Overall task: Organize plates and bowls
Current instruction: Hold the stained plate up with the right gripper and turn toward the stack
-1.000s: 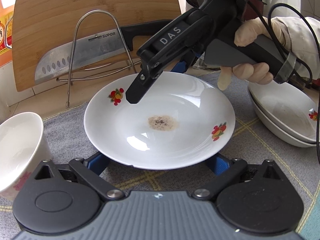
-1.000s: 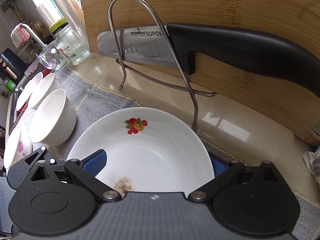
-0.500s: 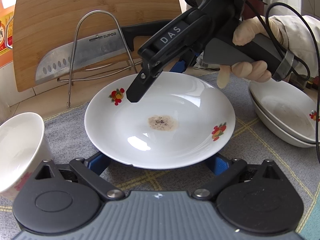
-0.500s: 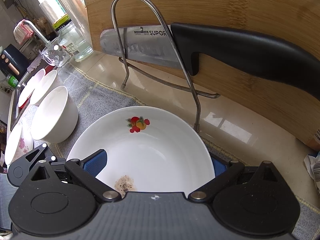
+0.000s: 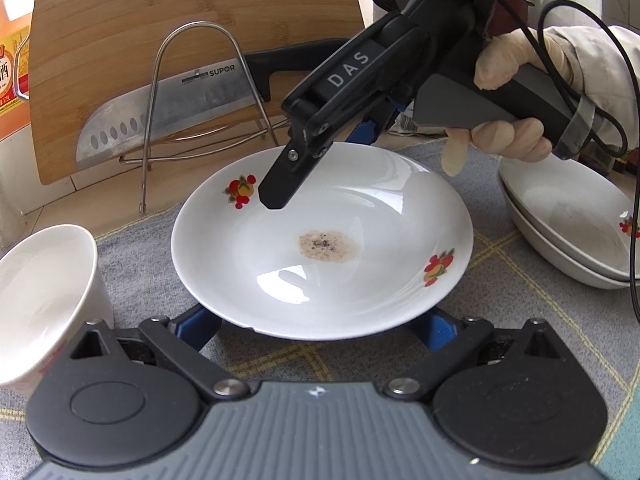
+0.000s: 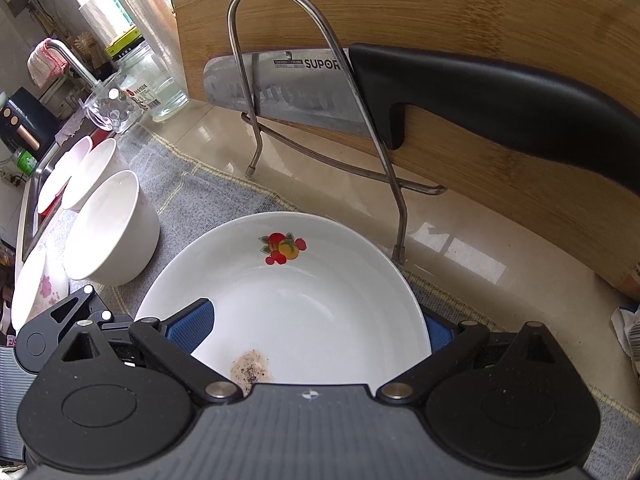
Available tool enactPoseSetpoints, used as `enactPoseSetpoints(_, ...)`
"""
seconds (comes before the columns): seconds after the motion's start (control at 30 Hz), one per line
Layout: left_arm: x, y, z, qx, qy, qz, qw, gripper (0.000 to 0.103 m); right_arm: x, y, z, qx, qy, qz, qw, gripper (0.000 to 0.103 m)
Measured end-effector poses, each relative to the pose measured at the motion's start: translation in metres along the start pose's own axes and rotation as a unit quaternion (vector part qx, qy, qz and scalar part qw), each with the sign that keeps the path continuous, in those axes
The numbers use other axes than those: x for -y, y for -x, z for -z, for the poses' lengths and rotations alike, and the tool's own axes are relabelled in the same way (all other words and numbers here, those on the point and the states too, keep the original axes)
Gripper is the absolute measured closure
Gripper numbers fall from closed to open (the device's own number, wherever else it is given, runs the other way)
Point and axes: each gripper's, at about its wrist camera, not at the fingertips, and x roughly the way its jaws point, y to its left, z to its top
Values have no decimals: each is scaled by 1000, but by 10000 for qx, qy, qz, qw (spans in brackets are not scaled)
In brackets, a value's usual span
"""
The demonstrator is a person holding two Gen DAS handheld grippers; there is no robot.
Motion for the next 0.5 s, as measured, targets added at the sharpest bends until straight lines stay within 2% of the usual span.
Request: enactPoseSetpoints(0.5,-4,11,3,-86,-109,121,9998,4,-11,3,12,-100,27,-2,9999,0)
